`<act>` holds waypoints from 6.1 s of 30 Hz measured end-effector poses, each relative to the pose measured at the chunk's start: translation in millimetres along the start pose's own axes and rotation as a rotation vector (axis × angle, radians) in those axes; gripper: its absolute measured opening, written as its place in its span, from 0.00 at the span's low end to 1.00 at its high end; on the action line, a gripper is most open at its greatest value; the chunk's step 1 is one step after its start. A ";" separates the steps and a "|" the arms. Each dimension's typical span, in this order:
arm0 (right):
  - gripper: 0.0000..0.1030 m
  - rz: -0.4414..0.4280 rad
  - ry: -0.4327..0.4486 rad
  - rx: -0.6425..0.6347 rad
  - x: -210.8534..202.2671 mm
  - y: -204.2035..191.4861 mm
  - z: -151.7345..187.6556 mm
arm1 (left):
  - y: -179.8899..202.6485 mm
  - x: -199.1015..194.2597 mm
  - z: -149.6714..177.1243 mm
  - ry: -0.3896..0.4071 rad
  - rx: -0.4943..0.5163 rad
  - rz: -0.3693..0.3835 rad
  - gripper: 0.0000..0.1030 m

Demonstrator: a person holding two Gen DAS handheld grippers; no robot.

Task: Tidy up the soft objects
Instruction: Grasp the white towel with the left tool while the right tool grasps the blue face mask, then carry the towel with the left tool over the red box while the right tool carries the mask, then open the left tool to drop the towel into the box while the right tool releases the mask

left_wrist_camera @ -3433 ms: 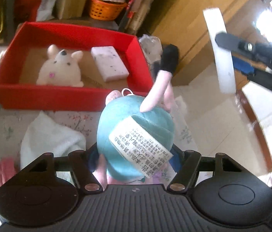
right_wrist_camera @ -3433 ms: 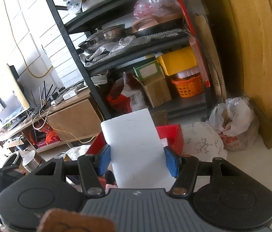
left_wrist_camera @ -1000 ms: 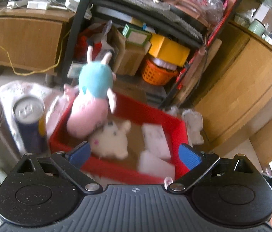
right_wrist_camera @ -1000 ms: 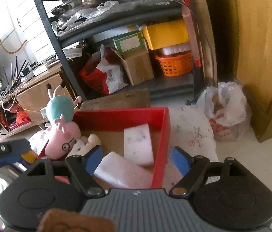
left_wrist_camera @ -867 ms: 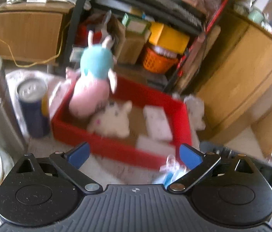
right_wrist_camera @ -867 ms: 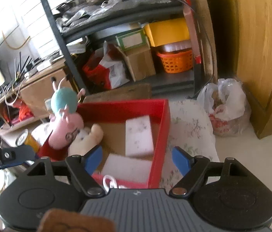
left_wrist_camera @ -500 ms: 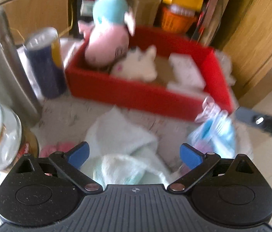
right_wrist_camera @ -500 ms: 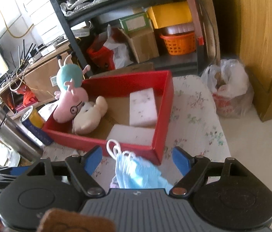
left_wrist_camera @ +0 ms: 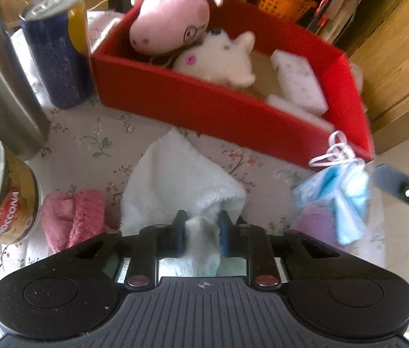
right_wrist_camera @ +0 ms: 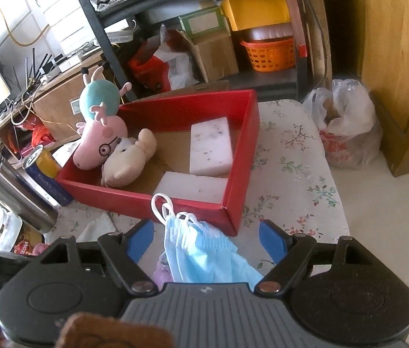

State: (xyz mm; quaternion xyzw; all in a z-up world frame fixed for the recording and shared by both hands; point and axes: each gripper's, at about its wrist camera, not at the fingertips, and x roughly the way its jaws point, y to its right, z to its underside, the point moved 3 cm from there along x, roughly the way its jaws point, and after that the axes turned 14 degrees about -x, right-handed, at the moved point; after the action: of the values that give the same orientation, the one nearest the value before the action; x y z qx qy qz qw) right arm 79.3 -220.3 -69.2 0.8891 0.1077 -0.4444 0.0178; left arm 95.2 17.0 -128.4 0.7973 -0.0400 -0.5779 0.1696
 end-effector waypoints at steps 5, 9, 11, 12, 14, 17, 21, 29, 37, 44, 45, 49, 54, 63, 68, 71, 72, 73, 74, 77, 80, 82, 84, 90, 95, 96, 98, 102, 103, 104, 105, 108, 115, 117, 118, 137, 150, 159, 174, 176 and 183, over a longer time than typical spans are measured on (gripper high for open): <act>0.51 -0.001 -0.002 -0.005 -3.5 -0.6 1.1 | -2.8 -31.4 2.3 0.008 -0.055 0.109 0.10; 0.51 0.001 -0.029 -0.006 -1.3 4.0 7.2 | -11.6 -57.9 0.8 0.033 -0.130 0.201 0.10; 0.51 0.001 -0.039 -0.003 1.1 6.1 10.8 | -10.9 -68.6 -2.2 0.045 -0.156 0.257 0.10; 0.51 0.003 -0.049 -0.007 3.7 6.5 12.3 | -10.4 -74.0 -2.9 0.053 -0.162 0.279 0.10; 0.51 0.011 -0.063 -0.007 8.6 6.5 13.9 | -4.6 -83.1 -7.0 0.067 -0.165 0.312 0.10; 0.51 -0.002 -0.096 -0.009 18.8 2.6 13.8 | 1.6 -90.3 -10.4 0.071 -0.165 0.370 0.10; 0.55 0.027 -0.127 -0.039 35.1 -1.2 16.2 | 4.0 -95.9 -10.4 0.068 -0.157 0.405 0.11; 0.08 -0.032 -0.139 0.021 25.9 -2.8 16.9 | 1.8 -86.3 -10.0 0.033 -0.163 0.416 0.12; 0.00 -0.108 -0.123 0.079 0.9 -11.0 28.5 | 4.9 -78.1 -2.0 0.013 -0.151 0.391 0.12; 0.00 -0.046 -0.171 -0.008 21.1 -14.2 39.5 | 4.8 -69.0 5.1 -0.007 -0.138 0.370 0.16; 0.00 -0.047 -0.182 -0.006 23.6 -13.9 40.7 | 5.1 -67.0 5.2 -0.010 -0.137 0.367 0.17; 0.00 -0.051 -0.205 -0.033 24.2 -17.0 42.4 | 10.3 -50.5 8.3 -0.031 -0.099 0.296 0.18; 0.00 -0.056 -0.204 -0.042 20.2 -19.2 45.2 | 23.4 -33.5 18.5 -0.004 0.091 0.149 0.78; 0.02 -0.092 -0.243 -0.014 32.2 -14.7 50.5 | 24.9 -14.4 31.7 -0.050 0.131 0.018 0.69; 0.04 -0.103 -0.250 -0.019 37.8 -13.5 51.0 | -0.3 -51.3 31.3 0.002 0.030 0.096 0.80; 0.04 -0.087 -0.244 -0.038 40.5 -18.3 49.1 | -6.3 -35.2 35.3 -0.013 0.018 0.047 0.80; 0.04 -0.078 -0.243 -0.042 40.4 -20.4 48.6 | -4.5 -24.8 35.0 -0.027 0.003 0.030 0.79; 0.04 -0.074 -0.242 -0.050 39.4 -21.9 48.1 | -0.6 -14.9 34.9 -0.037 -0.014 0.013 0.74; 0.00 -0.075 -0.240 -0.060 38.0 -24.1 47.8 | -0.2 -8.8 35.8 -0.049 -0.029 0.014 0.61; 0.00 -0.087 -0.230 -0.060 32.0 -25.1 47.0 | 3.3 -5.4 39.7 -0.087 -0.026 0.032 0.32; 0.00 -0.116 -0.208 -0.032 24.5 -22.3 44.5 | 2.3 -20.0 38.2 -0.072 -0.042 0.085 0.22; 0.00 -0.138 -0.195 -0.008 20.5 -20.2 42.3 | -1.6 -32.1 35.6 -0.070 -0.065 0.136 0.18; 0.00 -0.158 -0.185 0.014 17.5 -19.7 40.0 | -4.1 -40.9 32.8 -0.069 -0.094 0.185 0.12; 0.00 -0.214 -0.144 0.065 3.0 -20.4 32.4 | -6.3 -66.8 24.6 -0.028 -0.130 0.298 0.12; 0.00 -0.257 -0.091 0.104 -11.6 -17.5 22.7 | -1.5 -79.3 20.0 -0.030 -0.182 0.407 0.12; 0.00 -0.260 -0.078 0.105 -15.5 -16.9 20.0 | -1.1 -82.8 18.7 -0.023 -0.185 0.415 0.11; 0.00 -0.271 -0.055 0.116 -21.3 -14.8 15.9 | 0.4 -92.6 16.2 0.004 -0.183 0.443 0.11; 0.00 -0.288 -0.017 0.128 -31.9 -13.6 8.2 | 3.4 -111.3 10.9 0.051 -0.186 0.495 0.11; 0.00 -0.290 -0.011 0.128 -33.4 -14.0 7.2 | 4.1 -114.7 10.2 0.061 -0.187 0.507 0.11; 0.00 -0.292 -0.004 0.128 -35.0 -14.7 5.9 | 4.7 -117.5 9.6 0.069 -0.188 0.517 0.11; 0.00 -0.295 0.003 0.127 -36.4 -15.5 4.6 | 5.7 -120.4 9.0 0.079 -0.185 0.522 0.11; 0.00 -0.302 0.021 0.125 -41.6 -17.1 1.0 | 8.7 -128.4 7.6 0.109 -0.163 0.516 0.10; 0.00 -0.297 0.051 0.112 -50.5 -18.6 -5.2 | 11.8 -122.4 16.5 0.122 -0.112 0.400 0.34; 0.00 -0.292 0.042 0.109 -47.7 -19.3 -3.9 | 7.0 -98.0 20.9 0.148 -0.112 0.267 0.75; 0.00 -0.292 0.035 0.111 -45.7 -19.4 -3.0 | 5.3 -83.8 20.7 0.146 -0.104 0.193 0.74; 0.00 -0.283 0.067 0.118 -54.5 -16.5 -5.3 | 21.6 -74.3 9.4 0.116 -0.097 0.213 0.02; 0.00 -0.280 0.166 0.088 -78.8 -28.0 -29.9 | 48.2 -148.0 -11.3 0.341 -0.078 0.331 0.03; 0.00 -0.225 0.237 0.043 -85.7 -34.5 -57.8 | 65.2 -144.2 -34.9 0.389 -0.053 0.316 0.03; 0.00 -0.135 0.263 0.030 -61.9 -22.2 -92.9 | 90.7 -125.2 -73.7 0.420 -0.038 0.304 0.04; 0.00 -0.132 0.262 0.032 -58.3 -20.1 -96.2 | 94.3 -124.5 -77.2 0.425 -0.032 0.303 0.04; 0.00 -0.098 0.256 0.024 -45.0 -13.6 -105.4 | 103.9 -116.9 -86.5 0.437 -0.014 0.291 0.04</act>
State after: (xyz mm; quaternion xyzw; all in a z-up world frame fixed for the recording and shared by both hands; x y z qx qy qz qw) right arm 133.2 -201.5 31.1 0.9324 0.1471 -0.3290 -0.0286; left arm 151.3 -30.9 34.4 0.8879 -0.1127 -0.3617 0.2610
